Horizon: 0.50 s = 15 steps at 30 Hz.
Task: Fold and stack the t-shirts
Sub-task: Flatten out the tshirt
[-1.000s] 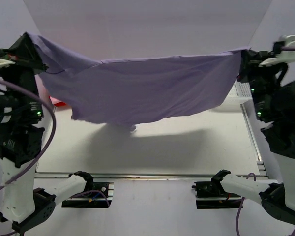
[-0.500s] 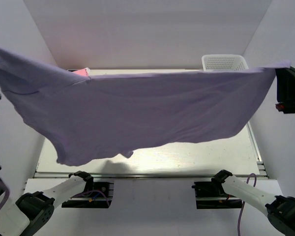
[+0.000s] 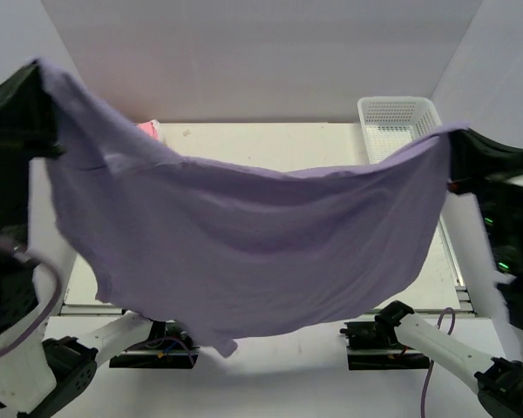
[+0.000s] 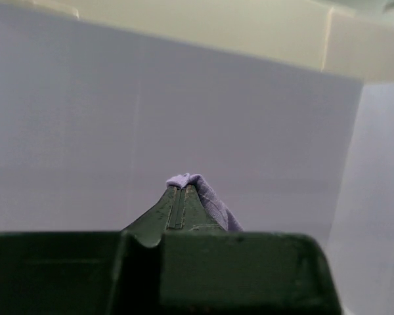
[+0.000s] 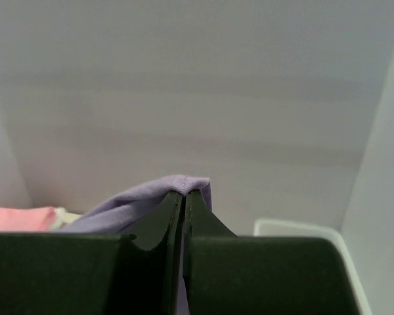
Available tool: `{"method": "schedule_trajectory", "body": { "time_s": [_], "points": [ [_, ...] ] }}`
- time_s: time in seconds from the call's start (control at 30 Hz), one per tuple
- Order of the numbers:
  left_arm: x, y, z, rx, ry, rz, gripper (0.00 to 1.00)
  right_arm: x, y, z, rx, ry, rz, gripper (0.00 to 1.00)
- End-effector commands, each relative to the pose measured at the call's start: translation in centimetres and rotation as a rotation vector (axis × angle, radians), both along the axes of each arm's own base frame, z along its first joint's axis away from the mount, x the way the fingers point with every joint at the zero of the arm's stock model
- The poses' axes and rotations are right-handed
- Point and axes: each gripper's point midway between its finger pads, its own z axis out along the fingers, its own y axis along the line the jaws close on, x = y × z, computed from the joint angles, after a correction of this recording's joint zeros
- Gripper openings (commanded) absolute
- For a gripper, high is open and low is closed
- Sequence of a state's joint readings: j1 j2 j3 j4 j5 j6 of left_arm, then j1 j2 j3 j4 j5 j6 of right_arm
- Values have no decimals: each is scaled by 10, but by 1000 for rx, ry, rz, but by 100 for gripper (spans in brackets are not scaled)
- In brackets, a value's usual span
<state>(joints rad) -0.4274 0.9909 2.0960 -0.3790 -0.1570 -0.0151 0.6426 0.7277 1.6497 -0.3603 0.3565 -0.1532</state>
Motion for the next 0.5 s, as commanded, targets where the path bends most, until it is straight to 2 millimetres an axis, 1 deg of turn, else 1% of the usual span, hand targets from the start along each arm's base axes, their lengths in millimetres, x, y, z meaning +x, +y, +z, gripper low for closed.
{"method": "schedule_trajectory", "body": {
  "time_s": [0.0, 0.03, 0.07, 0.1, 0.13, 0.17, 0.2, 0.23, 0.27, 0.3, 0.33, 0.37, 0.4, 0.43, 0.47],
  "points": [
    [84, -20, -40, 47, 163, 92, 0, 56, -7, -26, 68, 60, -225, 0],
    [93, -19, -47, 49, 181, 117, 0, 78, -9, -44, 67, 121, -319, 0],
    [117, -22, -66, 51, 226, 161, 0, 100, -7, -83, 27, 205, -404, 0],
    [127, -23, -76, 59, 241, 178, 0, 108, -7, -90, 38, 211, -437, 0],
    [142, -28, -89, 65, 269, 191, 0, 126, -2, -104, 39, 239, -493, 0],
    [160, -33, -114, 93, 318, 209, 0, 140, 4, -138, -1, 297, -526, 0],
    [182, -34, -129, 89, 349, 246, 0, 148, 7, -148, 6, 313, -545, 0],
    [197, -35, -145, 90, 382, 271, 0, 167, 18, -172, -42, 365, -561, 0],
    [219, -41, -176, 110, 441, 296, 0, 176, 21, -197, -71, 407, -579, 0],
    [234, -42, -192, 110, 474, 327, 0, 188, 26, -216, -53, 447, -586, 0],
    [268, -50, -228, 148, 555, 357, 0, 196, 29, -231, -71, 475, -593, 0],
    [286, -51, -249, 153, 602, 377, 0, 210, 30, -259, -65, 526, -604, 0],
    [304, -52, -270, 158, 650, 397, 0, 223, 35, -281, -85, 570, -607, 0],
    [320, -54, -292, 166, 695, 404, 0, 231, 42, -295, -73, 599, -577, 0],
    [349, -60, -338, 201, 783, 417, 0, 251, 55, -332, -135, 680, -559, 0]
  ]
}}
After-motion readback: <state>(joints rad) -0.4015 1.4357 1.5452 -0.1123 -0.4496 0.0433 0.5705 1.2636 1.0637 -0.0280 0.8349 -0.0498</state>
